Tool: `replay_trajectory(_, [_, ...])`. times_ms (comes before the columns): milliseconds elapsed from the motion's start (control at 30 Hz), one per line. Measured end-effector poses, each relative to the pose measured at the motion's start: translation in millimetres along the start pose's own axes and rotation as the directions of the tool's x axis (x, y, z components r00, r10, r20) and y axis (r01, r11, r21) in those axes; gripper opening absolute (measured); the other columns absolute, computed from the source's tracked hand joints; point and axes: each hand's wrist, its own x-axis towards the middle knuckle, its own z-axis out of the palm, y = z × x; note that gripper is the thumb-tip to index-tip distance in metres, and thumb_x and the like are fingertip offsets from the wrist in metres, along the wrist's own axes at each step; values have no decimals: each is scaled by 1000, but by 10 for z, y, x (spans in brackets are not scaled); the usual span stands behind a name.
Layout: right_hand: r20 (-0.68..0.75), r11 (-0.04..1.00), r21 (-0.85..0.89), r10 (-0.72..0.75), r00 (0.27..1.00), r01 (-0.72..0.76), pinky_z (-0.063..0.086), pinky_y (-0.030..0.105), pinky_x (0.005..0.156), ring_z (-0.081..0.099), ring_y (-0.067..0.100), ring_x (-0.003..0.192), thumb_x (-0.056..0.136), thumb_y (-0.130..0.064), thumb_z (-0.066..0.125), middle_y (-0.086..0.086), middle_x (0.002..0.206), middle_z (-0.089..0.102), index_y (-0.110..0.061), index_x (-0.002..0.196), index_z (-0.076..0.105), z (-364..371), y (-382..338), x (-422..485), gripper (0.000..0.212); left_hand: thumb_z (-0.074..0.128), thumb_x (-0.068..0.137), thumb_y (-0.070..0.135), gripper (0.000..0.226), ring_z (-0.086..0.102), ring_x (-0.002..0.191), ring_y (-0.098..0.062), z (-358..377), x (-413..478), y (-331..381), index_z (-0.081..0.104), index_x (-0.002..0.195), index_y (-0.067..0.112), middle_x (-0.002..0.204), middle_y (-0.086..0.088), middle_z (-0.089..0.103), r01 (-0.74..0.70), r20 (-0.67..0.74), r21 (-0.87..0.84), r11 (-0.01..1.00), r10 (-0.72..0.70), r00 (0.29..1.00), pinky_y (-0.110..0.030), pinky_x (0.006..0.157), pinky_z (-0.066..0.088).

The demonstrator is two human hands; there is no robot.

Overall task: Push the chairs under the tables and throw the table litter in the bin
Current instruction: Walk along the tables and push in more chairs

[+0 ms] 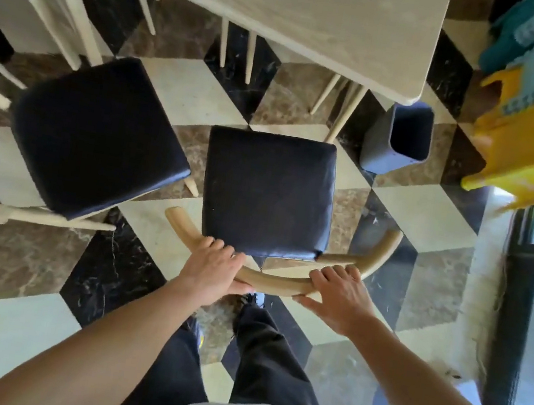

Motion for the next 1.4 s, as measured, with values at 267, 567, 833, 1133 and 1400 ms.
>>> replay_trajectory(267, [-15, 1000, 22, -10, 1000, 11, 40, 50, 90, 62, 27, 84, 82, -89, 21, -1, 84, 66, -25, 91, 65, 3, 64, 127, 78, 19, 76, 87, 84, 59, 82, -24, 125, 82, -187, 63, 96, 19, 84, 0, 67, -16, -9, -8, 1000, 16, 1000, -41, 81, 43])
replay_trajectory(567, [-171, 992, 123, 35, 985, -14, 44, 48, 75, 63, 32, 75, 78, -85, 45, 3, 79, 68, -20, 91, 66, -58, -106, 511, 69, -5, 70, 92, 101, 55, 109, -20, 4, 309, -788, 58, 112, 26, 115, 6, 64, -55, 55, 14, 998, 55, 997, -39, 95, 36])
replay_trajectory(833, [-109, 992, 112, 73, 991, -61, 37, 50, 89, 62, 31, 92, 81, -89, 29, 1, 95, 70, -27, 101, 67, -322, -100, 966, 76, 3, 73, 90, 95, 57, 101, -20, -119, 688, -1283, 61, 107, 23, 106, 5, 68, -88, -15, 40, 995, 89, 996, -37, 95, 34])
replay_trajectory(1133, [-106, 985, 149, 108, 989, -91, 36, 52, 90, 61, 30, 90, 81, -86, 33, 1, 85, 66, -25, 94, 69, -612, -264, 1361, 72, 6, 75, 90, 95, 59, 76, -28, -242, 779, -1676, 63, 90, 15, 77, -3, 65, -99, -100, 18, 995, 101, 990, -42, 79, 45])
replay_trajectory(1400, [-78, 979, 146, 157, 985, -145, 34, 51, 89, 59, 29, 87, 80, -89, 30, 0, 85, 64, -26, 93, 66, -776, -319, 1602, 74, 14, 77, 88, 85, 59, 74, -26, -367, 902, -1950, 63, 87, 19, 72, 0, 63, -130, -129, 11, 991, 130, 983, -43, 74, 44])
